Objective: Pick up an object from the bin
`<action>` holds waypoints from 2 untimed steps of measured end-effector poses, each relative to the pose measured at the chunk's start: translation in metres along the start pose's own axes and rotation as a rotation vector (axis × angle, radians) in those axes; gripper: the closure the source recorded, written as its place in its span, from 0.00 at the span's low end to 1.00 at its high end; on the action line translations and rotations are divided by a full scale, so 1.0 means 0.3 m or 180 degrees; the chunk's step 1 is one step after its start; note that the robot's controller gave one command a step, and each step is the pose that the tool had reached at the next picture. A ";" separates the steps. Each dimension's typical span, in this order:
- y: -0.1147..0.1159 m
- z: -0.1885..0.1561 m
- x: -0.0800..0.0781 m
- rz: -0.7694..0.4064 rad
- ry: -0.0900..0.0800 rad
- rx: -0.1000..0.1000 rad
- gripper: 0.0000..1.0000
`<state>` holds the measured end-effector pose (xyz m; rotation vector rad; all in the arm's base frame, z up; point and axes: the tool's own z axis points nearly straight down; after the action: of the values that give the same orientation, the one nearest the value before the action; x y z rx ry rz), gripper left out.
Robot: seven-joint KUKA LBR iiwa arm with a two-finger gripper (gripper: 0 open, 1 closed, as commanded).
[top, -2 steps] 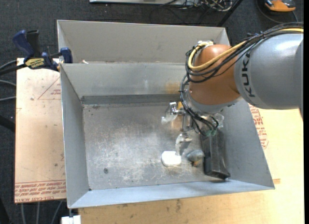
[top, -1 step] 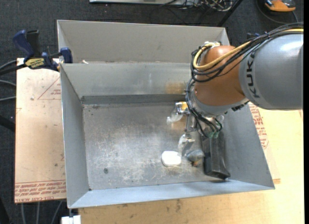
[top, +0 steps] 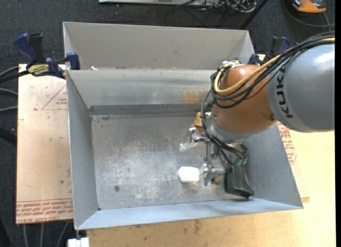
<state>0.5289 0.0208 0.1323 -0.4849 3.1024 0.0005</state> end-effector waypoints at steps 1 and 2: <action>-0.036 0.065 0.099 -0.0249 0.0001 -0.0007 0.00; -0.061 0.177 0.027 -0.0427 -0.0084 0.0012 1.00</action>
Offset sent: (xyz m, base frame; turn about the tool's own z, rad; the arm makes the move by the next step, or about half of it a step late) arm -0.0109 -0.0233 -0.0623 -0.1369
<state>0.5268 0.0011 0.0791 -0.6859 3.0371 0.0009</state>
